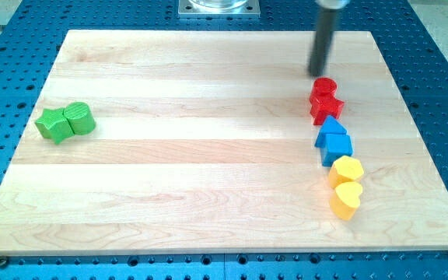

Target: Move the triangle to the left of the yellow blocks

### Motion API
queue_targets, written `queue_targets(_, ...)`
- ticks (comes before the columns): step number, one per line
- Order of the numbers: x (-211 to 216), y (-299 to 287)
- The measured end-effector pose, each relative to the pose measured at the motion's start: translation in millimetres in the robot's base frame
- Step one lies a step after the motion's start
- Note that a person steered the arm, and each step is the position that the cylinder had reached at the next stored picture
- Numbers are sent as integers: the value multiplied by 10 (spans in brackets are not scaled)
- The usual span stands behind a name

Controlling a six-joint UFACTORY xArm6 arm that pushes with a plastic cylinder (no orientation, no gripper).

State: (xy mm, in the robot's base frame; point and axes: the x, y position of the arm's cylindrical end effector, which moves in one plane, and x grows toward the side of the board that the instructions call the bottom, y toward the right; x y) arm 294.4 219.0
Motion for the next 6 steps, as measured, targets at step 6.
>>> queue_targets(6,1570,-1096)
